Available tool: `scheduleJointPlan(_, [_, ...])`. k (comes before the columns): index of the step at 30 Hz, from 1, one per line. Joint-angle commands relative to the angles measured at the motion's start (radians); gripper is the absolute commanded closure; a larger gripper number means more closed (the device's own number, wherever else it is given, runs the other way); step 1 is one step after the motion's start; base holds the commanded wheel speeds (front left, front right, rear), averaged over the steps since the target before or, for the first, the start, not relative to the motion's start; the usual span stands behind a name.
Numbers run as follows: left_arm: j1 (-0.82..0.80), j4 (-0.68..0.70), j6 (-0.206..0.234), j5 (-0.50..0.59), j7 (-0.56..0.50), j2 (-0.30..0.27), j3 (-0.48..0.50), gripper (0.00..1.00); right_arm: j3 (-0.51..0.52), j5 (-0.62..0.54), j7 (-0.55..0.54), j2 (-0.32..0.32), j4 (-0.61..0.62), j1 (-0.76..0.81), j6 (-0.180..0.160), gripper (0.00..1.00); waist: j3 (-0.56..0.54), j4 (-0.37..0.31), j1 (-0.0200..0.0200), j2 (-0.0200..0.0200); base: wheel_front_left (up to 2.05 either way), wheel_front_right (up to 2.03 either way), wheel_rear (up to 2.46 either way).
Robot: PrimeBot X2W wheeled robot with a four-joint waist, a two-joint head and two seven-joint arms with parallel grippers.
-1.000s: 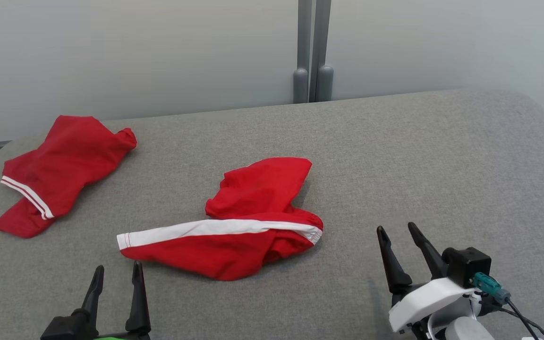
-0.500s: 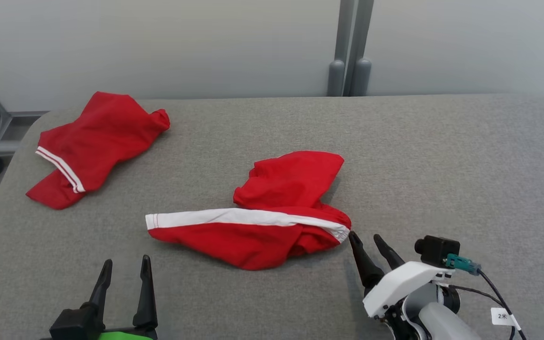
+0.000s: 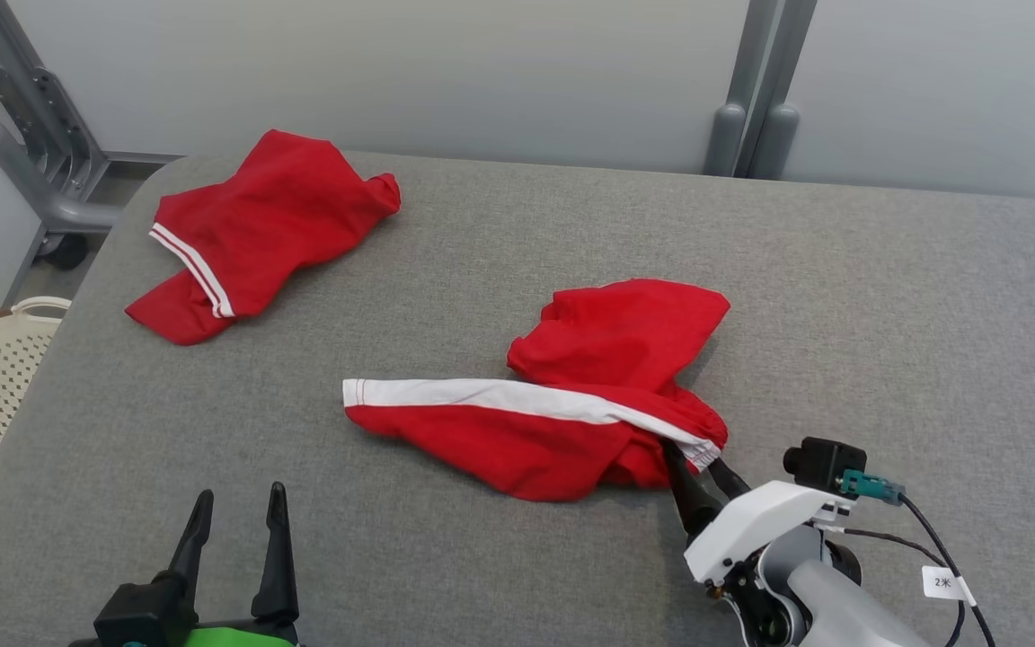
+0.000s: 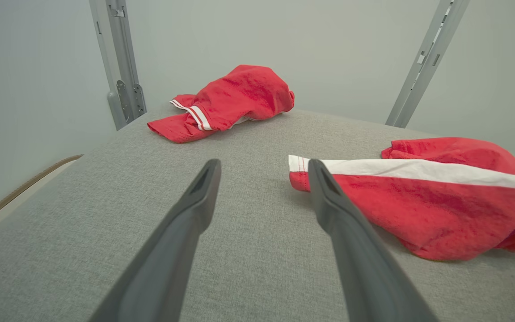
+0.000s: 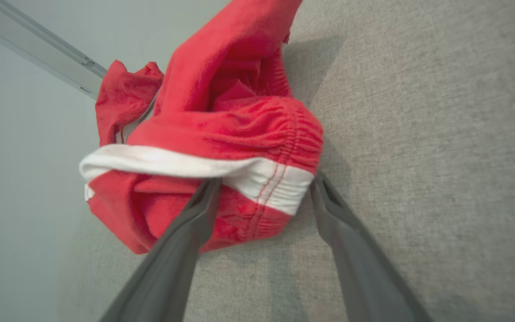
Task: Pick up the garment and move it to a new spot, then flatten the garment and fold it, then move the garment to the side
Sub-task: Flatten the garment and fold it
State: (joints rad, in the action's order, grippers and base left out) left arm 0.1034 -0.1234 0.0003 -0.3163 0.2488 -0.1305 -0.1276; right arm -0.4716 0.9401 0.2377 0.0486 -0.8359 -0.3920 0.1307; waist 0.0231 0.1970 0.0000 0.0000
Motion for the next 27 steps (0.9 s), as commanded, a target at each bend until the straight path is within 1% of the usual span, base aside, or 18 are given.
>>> scheduleJointPlan(1, [-0.011, 0.0, 0.005, -0.004, 0.004, -0.006, 0.001, 0.0, -0.009, 0.005, 0.008, 0.005, -0.006, -0.015, 0.0, 0.0, 0.001, 0.01, 0.0, 0.0, 0.0, 0.0, 0.0])
scheduleJointPlan(4, [-0.007, 0.0, 0.009, -0.006, 0.005, -0.007, 0.0, 0.0, -0.022, 0.016, 0.016, 0.011, -0.007, -0.02, 0.0, 0.0, -0.001, 0.014, 0.0, 0.0, 0.0, 0.0, 0.0])
scheduleJointPlan(5, [-0.004, 0.0, 0.008, -0.006, 0.005, -0.008, 0.0, 0.0, -0.027, 0.02, 0.019, 0.014, -0.003, -0.02, 0.0, 0.11, -0.002, 0.013, 0.0, 0.0, 0.0, 0.0, 0.0])
scheduleJointPlan(6, [-0.001, 0.001, 0.01, -0.007, 0.005, -0.008, 0.001, 0.0, -0.033, 0.023, 0.021, 0.017, 0.003, -0.018, 0.0, 0.39, -0.003, 0.012, 0.0, 0.0, 0.0, 0.0, 0.0])
scheduleJointPlan(7, [0.003, 0.001, 0.01, -0.008, 0.006, -0.008, 0.001, 0.0, -0.038, 0.025, 0.022, 0.021, 0.009, -0.017, 0.0, 0.53, -0.004, 0.01, 0.0, 0.0, 0.0, 0.0, 0.0])
scheduleJointPlan(8, [0.005, 0.001, 0.011, -0.009, 0.006, -0.009, 0.001, 0.0, -0.043, 0.026, 0.024, 0.025, 0.016, -0.015, 0.0, 0.6, -0.005, 0.008, 0.0, 0.0, 0.0, 0.0, 0.0])
scheduleJointPlan(10, [0.008, 0.0, 0.013, -0.01, 0.007, -0.009, 0.0, 0.0, -0.05, 0.032, 0.026, 0.031, 0.029, -0.008, 0.0, 0.69, -0.008, 0.002, 0.0, 0.0, 0.0, 0.0, 0.0])
scheduleJointPlan(13, [0.014, 0.001, 0.014, -0.011, 0.008, -0.011, -0.003, 0.0, -0.06, 0.038, 0.028, 0.043, 0.056, 0.004, 0.0, 0.73, -0.015, -0.01, 0.0, 0.0, 0.0, 0.0, 0.0])
scheduleJointPlan(14, [0.015, 0.002, 0.015, -0.011, 0.008, -0.01, -0.004, 0.0, -0.065, 0.04, 0.027, 0.048, 0.066, 0.009, 0.0, 0.78, -0.016, -0.014, 0.0, 0.0, 0.0, 0.0, 0.0])
scheduleJointPlan(15, [0.016, 0.002, 0.016, -0.013, 0.008, -0.009, -0.005, 0.0, -0.069, 0.043, 0.027, 0.051, 0.077, 0.015, 0.0, 0.89, -0.018, -0.018, 0.0, 0.0, 0.0, 0.0, 0.0])
scheduleJointPlan(16, [0.016, 0.002, 0.016, -0.013, 0.008, -0.009, -0.005, 0.0, -0.069, 0.043, 0.027, 0.051, 0.077, 0.015, 0.0, 0.89, -0.018, -0.018, 0.0, 0.0, 0.0, 0.0, 0.0])
scheduleJointPlan(17, [0.019, 0.002, 0.017, -0.014, 0.008, -0.009, -0.005, 0.0, -0.076, 0.045, 0.027, 0.055, 0.087, 0.021, 0.0, 1.0, -0.02, -0.023, 0.0, 0.0, 0.0, 0.0, 0.0])
scheduleJointPlan(27, [0.035, -0.004, 0.012, -0.025, 0.007, -0.007, -0.016, 0.0, -0.1, 0.03, 0.029, 0.117, 0.2, 0.054, 0.0, 1.0, -0.038, -0.062, 0.0, 0.0, 0.0, 0.0, 0.0])
